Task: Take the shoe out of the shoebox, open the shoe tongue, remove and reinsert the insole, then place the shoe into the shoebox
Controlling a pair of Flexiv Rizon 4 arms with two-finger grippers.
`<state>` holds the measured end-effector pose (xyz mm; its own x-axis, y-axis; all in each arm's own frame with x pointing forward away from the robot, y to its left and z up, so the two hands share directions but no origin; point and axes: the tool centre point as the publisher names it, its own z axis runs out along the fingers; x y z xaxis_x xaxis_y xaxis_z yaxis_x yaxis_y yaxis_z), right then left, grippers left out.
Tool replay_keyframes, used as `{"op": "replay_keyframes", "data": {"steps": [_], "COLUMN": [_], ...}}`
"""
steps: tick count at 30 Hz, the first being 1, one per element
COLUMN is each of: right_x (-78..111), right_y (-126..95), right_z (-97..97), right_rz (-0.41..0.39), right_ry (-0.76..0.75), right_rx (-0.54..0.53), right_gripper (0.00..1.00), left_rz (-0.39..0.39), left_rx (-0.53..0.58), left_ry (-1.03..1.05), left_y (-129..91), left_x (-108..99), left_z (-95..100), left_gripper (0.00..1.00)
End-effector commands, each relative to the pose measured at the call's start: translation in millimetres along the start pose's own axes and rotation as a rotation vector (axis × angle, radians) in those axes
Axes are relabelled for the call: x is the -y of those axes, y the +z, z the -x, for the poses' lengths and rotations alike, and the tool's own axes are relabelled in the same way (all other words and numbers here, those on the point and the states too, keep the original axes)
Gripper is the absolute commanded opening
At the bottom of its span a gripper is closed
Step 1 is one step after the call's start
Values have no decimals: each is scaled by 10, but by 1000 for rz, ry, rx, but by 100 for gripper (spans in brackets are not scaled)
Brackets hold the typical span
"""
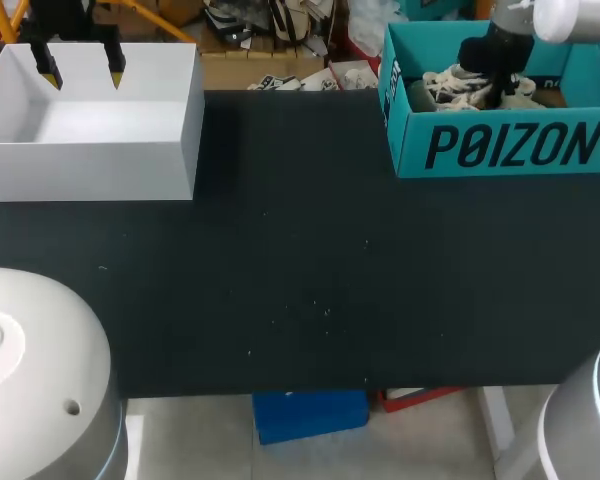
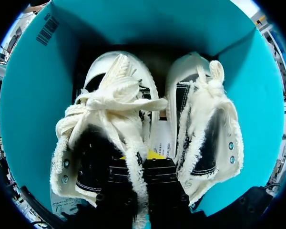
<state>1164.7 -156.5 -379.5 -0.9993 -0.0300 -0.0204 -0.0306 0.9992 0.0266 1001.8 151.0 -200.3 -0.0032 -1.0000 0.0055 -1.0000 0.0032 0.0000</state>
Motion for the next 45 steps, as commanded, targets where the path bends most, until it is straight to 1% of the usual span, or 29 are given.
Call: {"op": "replay_keyframes", "data": {"steps": [1,6,8,12,14,18,23,29,34,39,45], "right_x": [12,24,27,-7,-38,-126,-290,-566,-832,-1140,-1636], "right_y": [-339,-604,-725,-997,-1140,-1392,-1686,-1983,-2126,-2147,-2060], "right_z": [-33,-28,-28,-26,-29,-64,-177,-429,-720,-1030,-1446], "right_rz": [-14,-29,-45,-49,-45,-70,-101,-138,-157,-173,-148], "right_ry": [-6,-22,-26,-16,2,10,32,84,113,144,141], "right_rx": [-3,-7,-5,4,11,19,15,11,17,51,78], "right_gripper": [0,0,0,0,0,0,0,0,0,0,0], "left_rz": [2,2,2,2,2,2,2,2,2,2,2], "left_rx": [4,4,4,4,4,4,4,4,4,4,4], "left_ry": [-2,-2,-2,-2,-2,-2,-2,-2,-2,-2,-2], "left_y": [-4,-4,-4,-4,-4,-4,-4,-4,-4,-4,-4], "left_x": [-5,-5,-5,-5,-5,-5,-5,-5,-5,-5,-5], "left_z": [-6,-6,-6,-6,-6,-6,-6,-6,-6,-6,-6], "left_gripper": [100,100,100,100,100,100,100,100,100,100,100]}}
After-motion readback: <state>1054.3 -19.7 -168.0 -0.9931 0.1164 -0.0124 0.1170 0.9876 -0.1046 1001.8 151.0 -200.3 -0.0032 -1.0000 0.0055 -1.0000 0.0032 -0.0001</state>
